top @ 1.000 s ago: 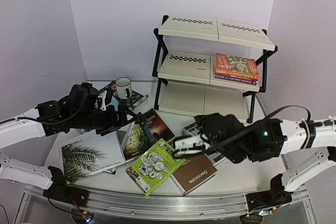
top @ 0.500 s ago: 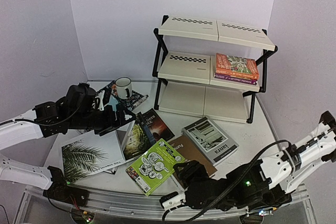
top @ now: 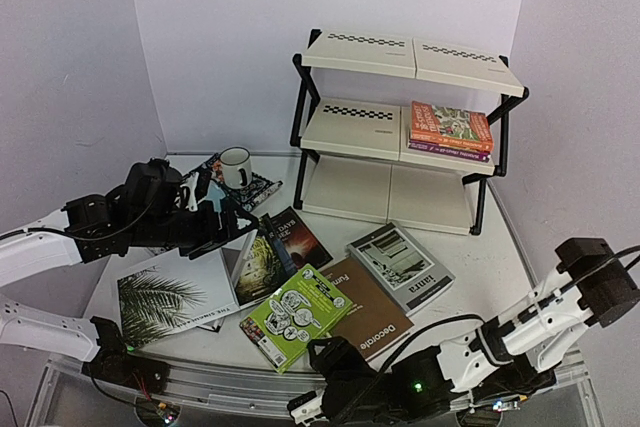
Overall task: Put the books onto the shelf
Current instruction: Pick up the book from the book pile.
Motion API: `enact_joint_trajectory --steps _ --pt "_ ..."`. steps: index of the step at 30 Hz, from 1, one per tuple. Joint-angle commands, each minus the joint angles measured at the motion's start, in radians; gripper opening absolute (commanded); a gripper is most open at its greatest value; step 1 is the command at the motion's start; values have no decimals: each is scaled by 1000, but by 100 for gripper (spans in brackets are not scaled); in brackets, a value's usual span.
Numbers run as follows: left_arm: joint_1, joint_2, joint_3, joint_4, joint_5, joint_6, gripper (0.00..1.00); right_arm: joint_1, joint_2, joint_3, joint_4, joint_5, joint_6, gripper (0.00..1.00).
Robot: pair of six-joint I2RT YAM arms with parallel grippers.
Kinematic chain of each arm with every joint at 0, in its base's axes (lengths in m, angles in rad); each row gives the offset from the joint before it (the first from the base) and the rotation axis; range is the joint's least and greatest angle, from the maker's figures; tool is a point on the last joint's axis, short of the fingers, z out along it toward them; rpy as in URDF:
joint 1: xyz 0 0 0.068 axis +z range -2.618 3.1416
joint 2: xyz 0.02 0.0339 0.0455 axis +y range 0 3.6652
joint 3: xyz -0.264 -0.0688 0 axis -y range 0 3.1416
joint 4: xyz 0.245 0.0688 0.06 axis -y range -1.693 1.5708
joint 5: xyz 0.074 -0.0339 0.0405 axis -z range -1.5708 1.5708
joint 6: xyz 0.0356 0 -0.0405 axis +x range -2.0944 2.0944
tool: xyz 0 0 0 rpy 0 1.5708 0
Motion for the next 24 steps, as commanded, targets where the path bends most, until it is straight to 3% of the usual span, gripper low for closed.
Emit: enact_joint_trajectory --steps 1,10,16,19,24 --pt "6 -17 0 31 -14 20 98 -36 50 -28 118 7 -29 66" --pt "6 -7 4 31 -14 17 98 -136 131 -36 245 -24 -84 66" --pt "6 -4 12 31 -13 17 98 -169 179 -33 339 -35 -125 61" --pt "6 -3 12 31 -14 16 98 -171 192 -11 362 -28 -128 53" --pt "6 1 16 31 -13 18 98 -171 196 23 442 14 -165 24"
